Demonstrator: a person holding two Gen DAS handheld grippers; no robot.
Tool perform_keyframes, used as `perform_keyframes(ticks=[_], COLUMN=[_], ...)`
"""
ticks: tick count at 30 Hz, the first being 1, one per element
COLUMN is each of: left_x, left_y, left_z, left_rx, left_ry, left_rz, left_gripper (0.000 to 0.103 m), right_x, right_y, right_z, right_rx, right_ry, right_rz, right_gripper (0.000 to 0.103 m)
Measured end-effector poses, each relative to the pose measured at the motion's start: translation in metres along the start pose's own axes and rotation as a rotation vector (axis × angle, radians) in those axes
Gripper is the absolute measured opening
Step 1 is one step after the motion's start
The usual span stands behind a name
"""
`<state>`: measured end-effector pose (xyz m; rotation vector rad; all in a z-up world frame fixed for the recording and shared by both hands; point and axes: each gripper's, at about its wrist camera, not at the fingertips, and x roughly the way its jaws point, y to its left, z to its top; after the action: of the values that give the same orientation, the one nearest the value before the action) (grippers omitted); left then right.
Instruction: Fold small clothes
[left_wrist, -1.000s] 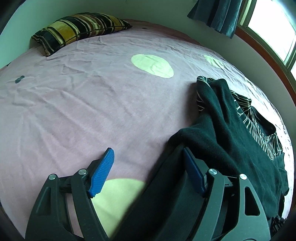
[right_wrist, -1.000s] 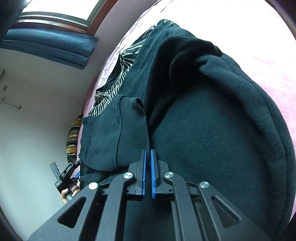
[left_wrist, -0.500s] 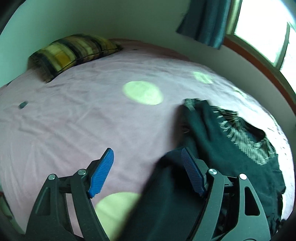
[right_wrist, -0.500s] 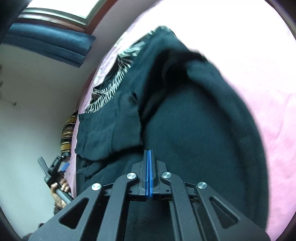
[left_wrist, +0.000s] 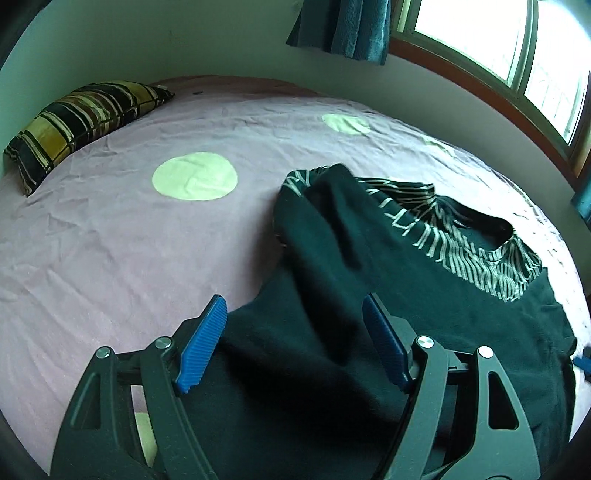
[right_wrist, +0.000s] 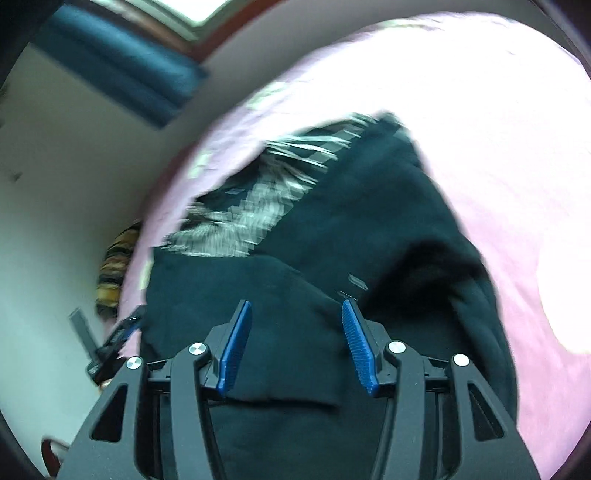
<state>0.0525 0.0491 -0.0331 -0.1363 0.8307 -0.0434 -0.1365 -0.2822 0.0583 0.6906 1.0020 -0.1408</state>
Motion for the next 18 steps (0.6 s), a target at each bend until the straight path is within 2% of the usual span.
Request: perform_keyframes(ticks=[3, 6, 8, 9, 12, 15, 18], left_x=[0.004, 0.007, 0.009, 0.01, 0.013, 0.013, 0.011], left_y=[0.008, 0.012, 0.014, 0.015, 0.023, 0.028, 0.028], left_z=[0.001, 0.0, -0.003, -0.004, -0.005, -0.005, -0.006], left_rx=[-0.032, -0.045, -0.052, -0.059, -0.095, -0.126, -0.13], left_ry=[0.001, 0.009, 0.021, 0.025, 0.039, 0.042, 0.032], left_rz=[-0.006, -0.009, -0.003, -0.004, -0.008, -0.023, -0.025], left_gripper=[0.076, 0.076, 0.076, 0.077, 0.081, 0.081, 0.081], right_x=[0.008, 0.018, 0.022, 0.027, 0.026, 0.002, -0.016], right_y=[-0.024, -0.034, -0.032, -0.032, -0.026, -0.016, -0.013], right_z=[-0.018, -0.027, -0.026, -0.026, -0.032, -0.037, -0.043], right_rx=[0.087, 0.144, 0.124, 0.115, 0.083, 0.049, 0.025], right_ry=[0.039, 0.04, 0.032, 0.051, 0.084, 0.037, 0.008], right_rz=[-0.005, 0.083, 0.098, 0.09, 0.099, 0.138, 0.133], right_gripper=[0.051, 0.053, 0.037, 0.018, 0.008, 0.006, 0.006])
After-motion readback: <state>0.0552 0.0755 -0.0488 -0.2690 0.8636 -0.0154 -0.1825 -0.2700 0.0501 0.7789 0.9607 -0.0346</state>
